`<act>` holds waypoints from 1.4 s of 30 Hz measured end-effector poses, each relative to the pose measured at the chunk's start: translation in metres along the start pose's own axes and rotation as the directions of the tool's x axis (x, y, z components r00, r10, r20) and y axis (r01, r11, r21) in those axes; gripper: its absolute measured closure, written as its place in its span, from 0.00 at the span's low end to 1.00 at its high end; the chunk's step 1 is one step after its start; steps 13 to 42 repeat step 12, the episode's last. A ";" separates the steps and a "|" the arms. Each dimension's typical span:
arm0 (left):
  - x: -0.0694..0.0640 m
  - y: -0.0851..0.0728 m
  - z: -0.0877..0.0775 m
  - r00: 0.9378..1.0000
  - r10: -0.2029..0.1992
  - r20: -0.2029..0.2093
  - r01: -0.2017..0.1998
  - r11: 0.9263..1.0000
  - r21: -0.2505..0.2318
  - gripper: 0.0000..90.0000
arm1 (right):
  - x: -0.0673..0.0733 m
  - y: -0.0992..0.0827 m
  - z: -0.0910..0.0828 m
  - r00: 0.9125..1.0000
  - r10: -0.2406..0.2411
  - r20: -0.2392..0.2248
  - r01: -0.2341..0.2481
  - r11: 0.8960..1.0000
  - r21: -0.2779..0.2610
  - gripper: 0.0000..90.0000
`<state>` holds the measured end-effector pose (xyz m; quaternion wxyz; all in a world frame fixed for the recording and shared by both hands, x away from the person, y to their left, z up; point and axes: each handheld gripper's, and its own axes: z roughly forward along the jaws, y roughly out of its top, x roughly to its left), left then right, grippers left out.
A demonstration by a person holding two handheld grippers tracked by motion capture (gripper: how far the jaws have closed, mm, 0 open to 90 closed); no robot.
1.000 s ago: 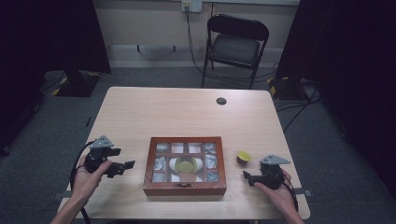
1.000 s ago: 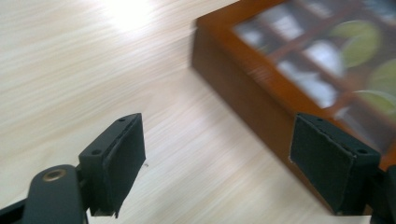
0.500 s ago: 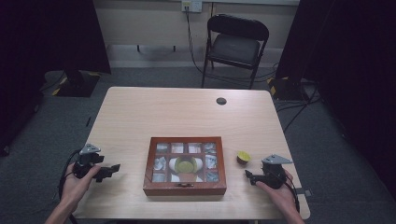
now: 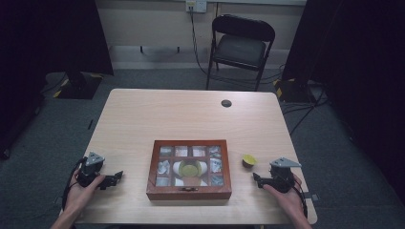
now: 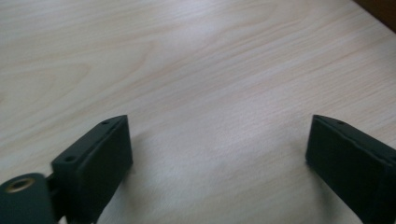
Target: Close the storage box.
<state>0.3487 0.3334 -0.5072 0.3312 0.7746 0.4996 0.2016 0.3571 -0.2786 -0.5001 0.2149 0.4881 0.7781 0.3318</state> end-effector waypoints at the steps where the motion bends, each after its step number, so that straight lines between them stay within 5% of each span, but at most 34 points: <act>1: 0.000 0.000 0.000 1.000 0.000 0.000 0.000 1.000 0.000 0.05 | 0.000 0.000 0.000 1.000 0.000 0.000 0.000 1.000 0.000 0.16; 42: -0.003 -0.001 0.001 1.000 -0.018 -0.013 0.018 1.000 -0.004 0.04 | 0.000 0.000 0.000 1.000 0.007 0.007 -0.007 1.000 0.002 0.15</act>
